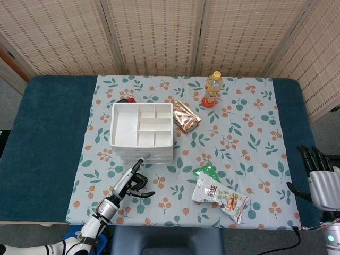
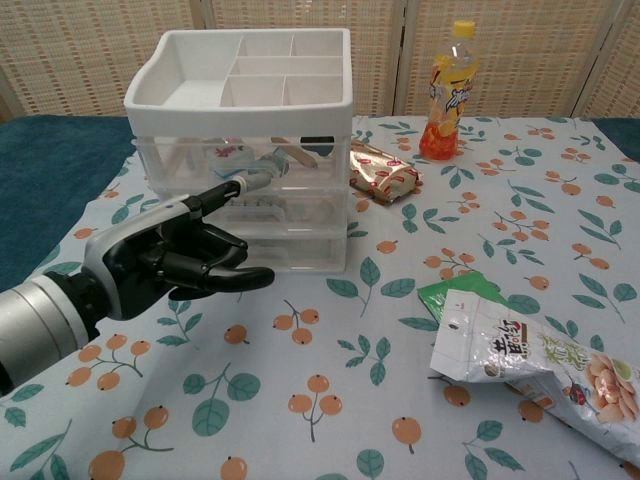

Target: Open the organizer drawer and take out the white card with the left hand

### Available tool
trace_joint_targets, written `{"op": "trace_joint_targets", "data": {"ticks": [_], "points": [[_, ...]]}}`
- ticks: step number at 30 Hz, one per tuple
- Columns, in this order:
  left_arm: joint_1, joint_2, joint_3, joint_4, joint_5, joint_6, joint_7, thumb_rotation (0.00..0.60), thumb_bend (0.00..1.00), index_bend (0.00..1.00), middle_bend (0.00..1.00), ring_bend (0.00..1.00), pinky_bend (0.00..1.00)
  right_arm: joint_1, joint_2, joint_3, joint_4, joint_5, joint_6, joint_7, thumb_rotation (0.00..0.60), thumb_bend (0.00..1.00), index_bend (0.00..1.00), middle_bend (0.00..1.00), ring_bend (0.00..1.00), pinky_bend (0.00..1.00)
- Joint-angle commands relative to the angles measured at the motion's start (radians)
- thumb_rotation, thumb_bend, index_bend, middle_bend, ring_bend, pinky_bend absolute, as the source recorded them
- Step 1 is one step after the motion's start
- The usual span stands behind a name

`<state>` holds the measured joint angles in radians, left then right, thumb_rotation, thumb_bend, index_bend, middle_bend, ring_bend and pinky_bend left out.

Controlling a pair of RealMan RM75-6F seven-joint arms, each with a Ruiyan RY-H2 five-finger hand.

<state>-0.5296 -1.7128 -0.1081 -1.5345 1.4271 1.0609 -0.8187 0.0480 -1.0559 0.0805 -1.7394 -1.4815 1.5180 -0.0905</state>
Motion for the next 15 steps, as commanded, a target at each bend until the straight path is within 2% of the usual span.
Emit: {"op": "trace_joint_targets", "data": {"ticks": [1, 15], "points": [[0.003, -0.007, -0.008, -0.001, -0.006, 0.002, -0.027, 0.600, 0.09, 0.01, 0.91, 0.98, 1.00, -0.002, -0.001, -0.001, 0.000, 0.000, 0.002, 0.001, 0.600, 0.20, 0.00, 0.07, 0.00, 0.09], [0.005, -0.050, -0.030, 0.021, -0.010, -0.015, -0.207, 0.600, 0.09, 0.03, 0.91, 0.98, 1.00, -0.009, 0.002, -0.001, 0.002, 0.004, 0.008, 0.007, 0.600, 0.20, 0.00, 0.07, 0.00, 0.09]]}}
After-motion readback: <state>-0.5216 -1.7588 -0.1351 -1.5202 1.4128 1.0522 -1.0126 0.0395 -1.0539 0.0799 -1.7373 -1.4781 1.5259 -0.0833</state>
